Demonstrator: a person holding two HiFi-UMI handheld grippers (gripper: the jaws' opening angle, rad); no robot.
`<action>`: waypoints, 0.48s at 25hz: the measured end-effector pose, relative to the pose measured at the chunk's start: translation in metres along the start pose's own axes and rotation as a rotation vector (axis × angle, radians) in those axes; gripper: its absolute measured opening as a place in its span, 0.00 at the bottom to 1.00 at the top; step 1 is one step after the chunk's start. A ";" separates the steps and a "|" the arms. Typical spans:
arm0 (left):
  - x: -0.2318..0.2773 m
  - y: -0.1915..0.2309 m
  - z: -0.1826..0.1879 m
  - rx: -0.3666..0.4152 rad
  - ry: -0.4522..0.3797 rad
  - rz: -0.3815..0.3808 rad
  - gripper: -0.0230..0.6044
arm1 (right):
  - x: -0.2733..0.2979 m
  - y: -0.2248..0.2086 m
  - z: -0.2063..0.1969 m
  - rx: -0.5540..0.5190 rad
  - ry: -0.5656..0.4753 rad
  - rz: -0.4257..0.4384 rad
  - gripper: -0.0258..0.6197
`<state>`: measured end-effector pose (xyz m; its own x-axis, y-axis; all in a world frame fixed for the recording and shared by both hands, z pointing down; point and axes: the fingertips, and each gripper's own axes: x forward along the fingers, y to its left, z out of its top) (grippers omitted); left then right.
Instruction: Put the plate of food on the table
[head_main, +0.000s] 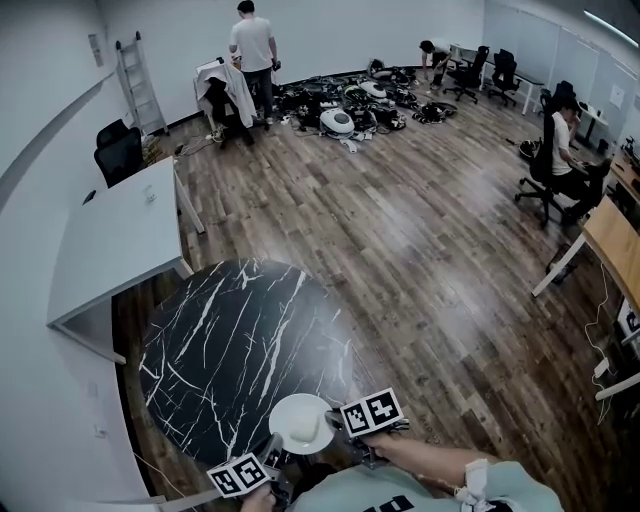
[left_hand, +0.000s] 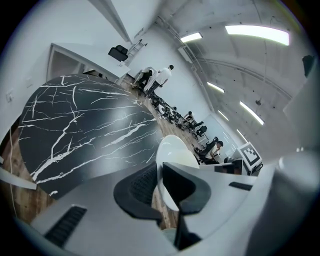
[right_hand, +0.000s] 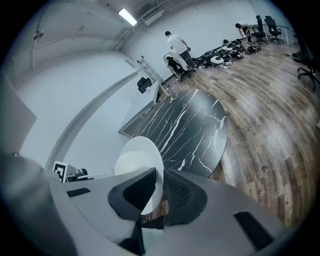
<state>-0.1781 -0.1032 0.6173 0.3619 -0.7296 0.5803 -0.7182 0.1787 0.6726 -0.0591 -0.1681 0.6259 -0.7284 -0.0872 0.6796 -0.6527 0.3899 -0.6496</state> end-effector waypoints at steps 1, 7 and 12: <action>-0.001 0.006 0.004 -0.005 0.000 -0.001 0.10 | 0.006 0.003 0.002 -0.002 0.003 -0.004 0.12; -0.006 0.043 0.025 -0.031 -0.002 -0.002 0.10 | 0.043 0.023 0.013 -0.019 0.027 -0.024 0.12; -0.011 0.070 0.042 -0.047 -0.002 0.001 0.10 | 0.071 0.038 0.021 -0.008 0.039 -0.023 0.12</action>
<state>-0.2573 -0.1106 0.6393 0.3604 -0.7306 0.5799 -0.6898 0.2098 0.6929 -0.1396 -0.1786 0.6425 -0.7042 -0.0603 0.7074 -0.6674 0.3958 -0.6307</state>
